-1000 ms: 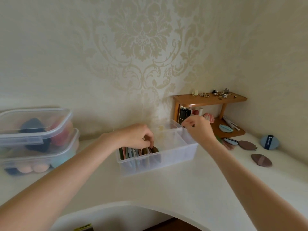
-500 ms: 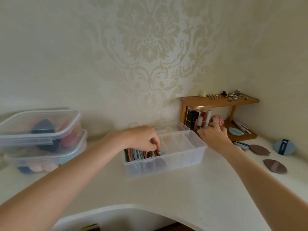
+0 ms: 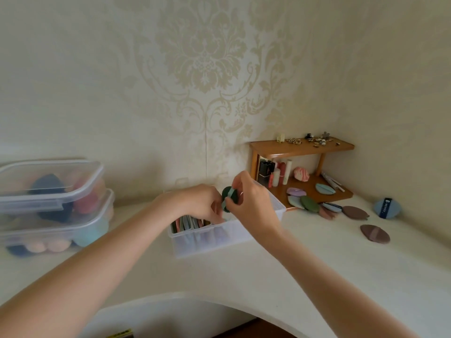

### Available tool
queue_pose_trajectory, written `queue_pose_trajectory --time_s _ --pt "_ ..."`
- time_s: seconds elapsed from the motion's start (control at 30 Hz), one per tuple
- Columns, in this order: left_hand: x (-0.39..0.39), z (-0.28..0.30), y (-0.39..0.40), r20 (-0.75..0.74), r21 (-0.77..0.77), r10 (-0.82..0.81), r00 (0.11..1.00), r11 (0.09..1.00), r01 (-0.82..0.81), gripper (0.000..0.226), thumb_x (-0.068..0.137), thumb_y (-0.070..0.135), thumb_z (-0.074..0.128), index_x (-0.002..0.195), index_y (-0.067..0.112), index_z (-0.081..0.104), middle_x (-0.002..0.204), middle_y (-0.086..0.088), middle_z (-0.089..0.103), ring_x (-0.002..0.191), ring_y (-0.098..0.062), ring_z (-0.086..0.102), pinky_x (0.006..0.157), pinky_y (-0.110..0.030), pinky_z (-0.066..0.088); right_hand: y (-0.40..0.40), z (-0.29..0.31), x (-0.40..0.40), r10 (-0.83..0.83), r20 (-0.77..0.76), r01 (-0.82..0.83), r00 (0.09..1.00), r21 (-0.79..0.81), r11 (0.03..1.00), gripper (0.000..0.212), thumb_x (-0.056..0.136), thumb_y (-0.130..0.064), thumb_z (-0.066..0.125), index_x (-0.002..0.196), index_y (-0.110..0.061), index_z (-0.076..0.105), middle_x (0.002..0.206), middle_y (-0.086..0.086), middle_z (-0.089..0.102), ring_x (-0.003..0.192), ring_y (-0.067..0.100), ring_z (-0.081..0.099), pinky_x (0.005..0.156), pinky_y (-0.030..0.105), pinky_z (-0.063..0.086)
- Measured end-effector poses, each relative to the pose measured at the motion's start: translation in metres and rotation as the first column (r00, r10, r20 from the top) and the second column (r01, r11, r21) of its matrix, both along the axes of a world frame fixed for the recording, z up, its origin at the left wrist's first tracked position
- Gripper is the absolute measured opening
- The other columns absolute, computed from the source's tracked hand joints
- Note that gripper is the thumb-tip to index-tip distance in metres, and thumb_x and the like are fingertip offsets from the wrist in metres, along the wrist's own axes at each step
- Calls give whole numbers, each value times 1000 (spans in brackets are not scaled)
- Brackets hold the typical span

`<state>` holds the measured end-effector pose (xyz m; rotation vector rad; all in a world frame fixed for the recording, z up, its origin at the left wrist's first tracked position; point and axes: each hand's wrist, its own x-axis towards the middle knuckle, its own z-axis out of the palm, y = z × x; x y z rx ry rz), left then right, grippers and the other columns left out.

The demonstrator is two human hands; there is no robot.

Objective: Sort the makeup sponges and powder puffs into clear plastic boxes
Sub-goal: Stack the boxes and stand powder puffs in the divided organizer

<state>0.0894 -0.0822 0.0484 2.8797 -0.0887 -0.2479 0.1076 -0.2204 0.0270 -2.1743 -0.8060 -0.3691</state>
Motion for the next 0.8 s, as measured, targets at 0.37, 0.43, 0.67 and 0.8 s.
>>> queue_pose_trajectory --time_s 0.37,0.43,0.67,0.8 --pt "3 -1 -2 76 -29 70 995 997 -68 14 81 15 66 91 6 68 100 -10 72 95 -25 67 84 -34 51 15 -6 1 -26 10 28 1000 -347 937 22 87 -9 57 108 -4 52 109 16 60 88 29 59 67 30 41" --pt "1 0 -1 106 -31 79 991 997 -76 15 82 10 63 95 7 68 104 -9 70 99 -23 65 88 -33 51 17 -5 4 -14 -5 10 1000 -408 913 23 89 -11 57 110 -4 59 114 14 54 94 30 61 75 29 45" --pt "-1 -1 2 116 -26 76 990 997 -73 14 83 11 62 96 7 65 107 -9 68 102 -24 64 90 -33 49 21 -3 9 -7 -70 -28 998 -488 872 29 89 -5 48 112 -4 65 116 16 56 80 26 56 68 26 42" --pt "-1 -1 2 107 -13 42 993 999 -41 13 83 12 61 94 6 66 104 -9 69 101 -24 64 92 -36 50 29 -4 12 -43 -77 2 996 -469 883 24 83 0 53 107 -1 57 107 15 60 96 32 61 72 32 48"
